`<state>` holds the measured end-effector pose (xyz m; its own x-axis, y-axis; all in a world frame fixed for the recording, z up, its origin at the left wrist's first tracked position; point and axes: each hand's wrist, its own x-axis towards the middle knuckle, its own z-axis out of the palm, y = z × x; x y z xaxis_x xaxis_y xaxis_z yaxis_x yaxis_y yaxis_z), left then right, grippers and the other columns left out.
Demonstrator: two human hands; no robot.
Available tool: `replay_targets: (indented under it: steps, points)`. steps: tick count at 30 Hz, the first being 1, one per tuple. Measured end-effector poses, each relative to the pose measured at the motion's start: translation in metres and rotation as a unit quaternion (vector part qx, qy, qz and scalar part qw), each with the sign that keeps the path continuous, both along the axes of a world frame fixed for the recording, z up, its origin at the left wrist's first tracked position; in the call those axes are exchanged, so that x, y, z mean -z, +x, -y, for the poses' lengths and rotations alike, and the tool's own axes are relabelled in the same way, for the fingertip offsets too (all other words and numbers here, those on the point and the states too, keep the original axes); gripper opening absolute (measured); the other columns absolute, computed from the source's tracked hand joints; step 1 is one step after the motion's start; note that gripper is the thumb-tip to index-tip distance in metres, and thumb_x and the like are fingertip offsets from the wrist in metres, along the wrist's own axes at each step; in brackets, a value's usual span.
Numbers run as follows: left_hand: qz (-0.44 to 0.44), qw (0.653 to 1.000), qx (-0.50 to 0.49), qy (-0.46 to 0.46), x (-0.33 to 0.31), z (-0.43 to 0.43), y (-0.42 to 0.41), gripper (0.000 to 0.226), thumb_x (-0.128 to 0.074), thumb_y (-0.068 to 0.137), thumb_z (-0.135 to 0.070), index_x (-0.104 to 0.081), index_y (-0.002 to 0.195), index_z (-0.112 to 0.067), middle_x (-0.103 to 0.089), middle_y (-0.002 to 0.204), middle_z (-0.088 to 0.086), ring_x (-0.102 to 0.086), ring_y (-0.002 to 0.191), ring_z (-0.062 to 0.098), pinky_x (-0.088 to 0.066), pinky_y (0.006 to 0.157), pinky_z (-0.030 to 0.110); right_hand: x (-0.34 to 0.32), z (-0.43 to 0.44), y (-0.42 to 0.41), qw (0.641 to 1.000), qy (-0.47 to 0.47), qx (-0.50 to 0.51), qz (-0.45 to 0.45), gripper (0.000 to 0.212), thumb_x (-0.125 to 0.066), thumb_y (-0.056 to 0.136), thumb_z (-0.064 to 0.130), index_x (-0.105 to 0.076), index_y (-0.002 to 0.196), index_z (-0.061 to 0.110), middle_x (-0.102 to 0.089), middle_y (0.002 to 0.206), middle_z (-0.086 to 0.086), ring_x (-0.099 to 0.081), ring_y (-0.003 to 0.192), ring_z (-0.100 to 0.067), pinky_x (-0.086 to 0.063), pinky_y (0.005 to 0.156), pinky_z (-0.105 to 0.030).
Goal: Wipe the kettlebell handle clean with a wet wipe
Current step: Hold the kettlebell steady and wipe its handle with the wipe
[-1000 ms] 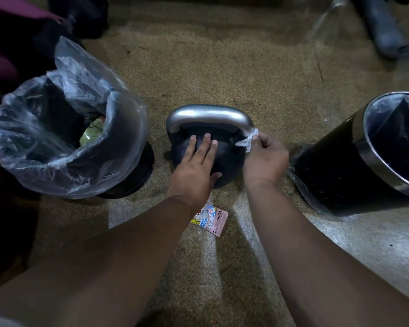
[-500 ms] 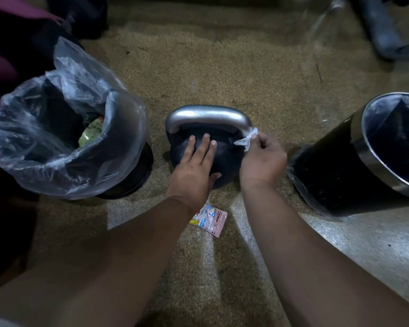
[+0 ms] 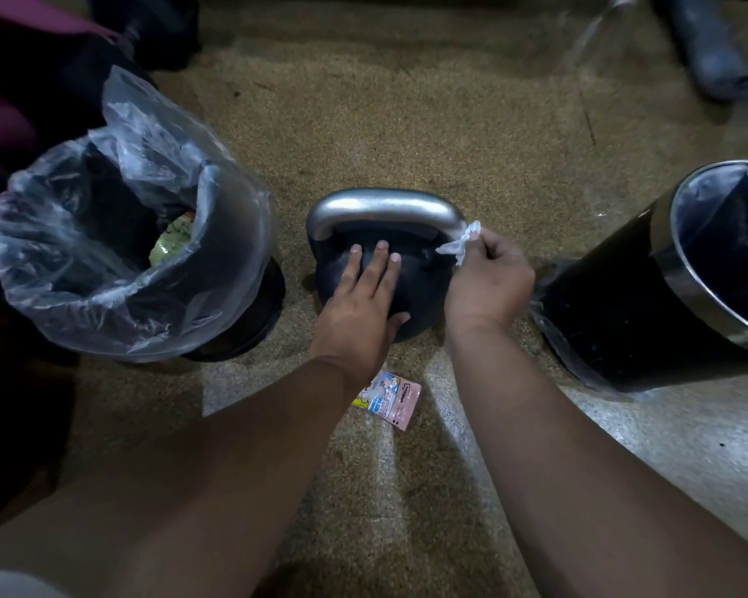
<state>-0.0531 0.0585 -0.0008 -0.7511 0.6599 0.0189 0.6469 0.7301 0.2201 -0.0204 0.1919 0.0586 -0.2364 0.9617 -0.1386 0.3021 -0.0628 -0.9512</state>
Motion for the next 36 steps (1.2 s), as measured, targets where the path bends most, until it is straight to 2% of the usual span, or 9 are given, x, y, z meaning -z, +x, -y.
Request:
replay_targets:
  steps: [3,8,12,14,18,22,26,32,36]
  points:
    - [0.000,1.000,-0.001,0.001,-0.0005,-0.0001,0.0008,0.075,-0.050,0.097,-0.047,-0.014,0.157,-0.019,-0.004,0.165,-0.003,-0.001,0.152,0.026,-0.031,0.117,0.038,-0.0004,0.0051,0.0023,0.999,-0.024,0.022,0.013,0.010,-0.064,0.089,0.016,-0.073,0.089,0.019,-0.071,0.085,0.006,-0.063,0.073,-0.007,-0.045,0.064,-0.013]
    - [-0.001,1.000,0.005,-0.009,-0.0015,-0.0003,-0.0002,0.076,-0.048,0.098,-0.048,-0.013,0.157,-0.018,-0.004,0.165,-0.002,0.000,0.152,0.027,-0.028,0.118,0.038,-0.0013,0.0026,-0.0040,0.999,-0.038,0.032,-0.010,0.011,-0.065,0.087,0.016,-0.076,0.090,0.016,-0.070,0.080,0.012,-0.062,0.069,0.003,-0.048,0.066,-0.008]
    - [-0.001,1.000,0.006,-0.009,-0.0019,-0.0010,0.0001,0.076,-0.048,0.097,-0.049,-0.012,0.157,-0.019,-0.002,0.165,-0.003,0.000,0.152,0.026,-0.030,0.117,0.037,0.0010,0.0019,-0.0009,0.999,-0.047,0.023,-0.016,0.012,-0.066,0.085,0.015,-0.072,0.080,0.023,-0.071,0.079,0.009,-0.067,0.074,-0.008,-0.057,0.076,-0.027]
    - [-0.006,1.000,0.007,-0.012,-0.0013,-0.0003,-0.0005,0.076,-0.046,0.097,-0.050,-0.012,0.157,-0.019,-0.002,0.165,-0.003,0.000,0.152,0.026,-0.031,0.117,0.037,-0.0005,0.0011,-0.0026,0.999,-0.040,0.012,-0.033,0.015,-0.066,0.086,0.016,-0.070,0.077,0.027,-0.071,0.079,0.010,-0.068,0.075,-0.007,-0.056,0.076,-0.026]
    - [0.000,1.000,0.001,-0.011,-0.0006,-0.0006,-0.0001,0.076,-0.046,0.098,-0.050,-0.011,0.157,-0.019,0.000,0.165,-0.004,0.002,0.152,0.025,-0.033,0.115,0.039,0.0034,0.0017,0.0020,0.999,-0.046,0.019,-0.003,0.011,-0.066,0.086,0.014,-0.075,0.086,0.020,-0.072,0.080,0.006,-0.068,0.074,-0.010,-0.058,0.076,-0.030]
    - [-0.007,1.000,0.005,-0.010,-0.0011,0.0001,0.0004,0.075,-0.046,0.098,-0.050,-0.013,0.157,-0.018,-0.003,0.165,-0.002,0.000,0.152,0.026,-0.033,0.115,0.039,-0.0016,0.0006,-0.0013,0.999,-0.032,0.007,-0.033,0.011,-0.066,0.087,0.015,-0.073,0.084,0.024,-0.072,0.082,0.009,-0.068,0.076,-0.006,-0.055,0.075,-0.022]
    - [0.000,1.000,0.003,0.000,-0.0007,0.0001,0.0009,0.074,-0.048,0.098,-0.048,-0.015,0.157,-0.018,-0.004,0.165,-0.003,-0.001,0.152,0.026,-0.035,0.114,0.040,0.0043,0.0007,0.0002,0.999,-0.044,0.012,-0.003,0.011,-0.066,0.086,0.015,-0.073,0.081,0.023,-0.072,0.078,0.007,-0.067,0.073,-0.010,-0.057,0.076,-0.030]
    - [0.002,1.000,0.002,0.001,0.0001,0.0006,0.0008,0.075,-0.047,0.098,-0.049,-0.013,0.157,-0.019,-0.002,0.165,-0.004,0.001,0.152,0.025,-0.033,0.115,0.039,-0.0003,0.0006,0.0005,0.999,-0.040,0.012,-0.019,0.011,-0.066,0.087,0.014,-0.075,0.089,0.020,-0.071,0.078,0.009,-0.068,0.075,-0.008,-0.052,0.070,-0.020]
    - [0.003,1.000,0.007,0.007,-0.0004,0.0008,0.0005,0.074,-0.047,0.098,-0.048,-0.014,0.157,-0.019,-0.003,0.165,-0.003,0.000,0.152,0.026,-0.032,0.115,0.038,-0.0017,-0.0002,-0.0016,0.998,-0.047,0.005,-0.039,0.013,-0.067,0.085,0.016,-0.073,0.078,0.026,-0.072,0.076,0.010,-0.069,0.073,-0.007,-0.055,0.071,-0.025]
